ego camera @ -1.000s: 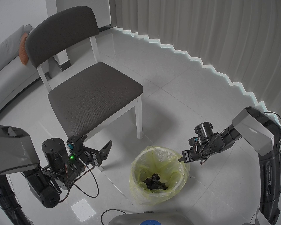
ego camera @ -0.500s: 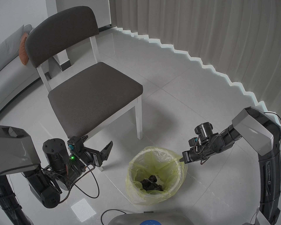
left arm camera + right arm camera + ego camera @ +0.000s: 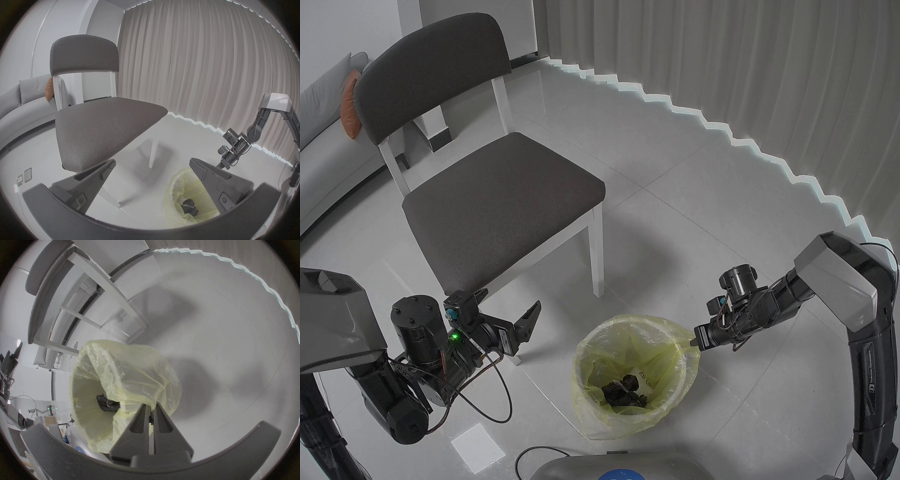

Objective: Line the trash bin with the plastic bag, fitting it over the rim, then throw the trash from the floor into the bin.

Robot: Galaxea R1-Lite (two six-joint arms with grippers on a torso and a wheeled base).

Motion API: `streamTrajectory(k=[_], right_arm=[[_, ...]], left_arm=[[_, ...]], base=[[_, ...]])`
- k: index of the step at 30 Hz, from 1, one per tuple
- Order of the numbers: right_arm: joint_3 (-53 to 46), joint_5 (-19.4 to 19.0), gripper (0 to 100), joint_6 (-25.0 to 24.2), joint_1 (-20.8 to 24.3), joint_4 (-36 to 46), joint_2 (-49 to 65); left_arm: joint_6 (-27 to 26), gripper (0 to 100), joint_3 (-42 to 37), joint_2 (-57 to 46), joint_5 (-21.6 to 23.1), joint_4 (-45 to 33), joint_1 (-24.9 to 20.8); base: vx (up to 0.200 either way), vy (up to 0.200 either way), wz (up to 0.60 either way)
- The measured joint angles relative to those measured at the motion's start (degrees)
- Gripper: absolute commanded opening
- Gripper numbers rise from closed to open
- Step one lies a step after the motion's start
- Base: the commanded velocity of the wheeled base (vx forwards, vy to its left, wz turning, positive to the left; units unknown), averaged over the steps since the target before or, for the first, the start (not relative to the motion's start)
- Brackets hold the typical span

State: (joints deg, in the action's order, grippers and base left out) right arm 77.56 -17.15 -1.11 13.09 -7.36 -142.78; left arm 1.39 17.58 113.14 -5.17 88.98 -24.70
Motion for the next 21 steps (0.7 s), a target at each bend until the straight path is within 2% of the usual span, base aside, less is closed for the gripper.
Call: streamTrajectory(k=[21], right_arm=[[-1.0,2.9,0,0.9,6.1,0.1,-0.6]], left_arm=[[0.1,100,0.0,-0.2,0.0,0.0,0.0]], base=[[0.0,0.0,0.0]])
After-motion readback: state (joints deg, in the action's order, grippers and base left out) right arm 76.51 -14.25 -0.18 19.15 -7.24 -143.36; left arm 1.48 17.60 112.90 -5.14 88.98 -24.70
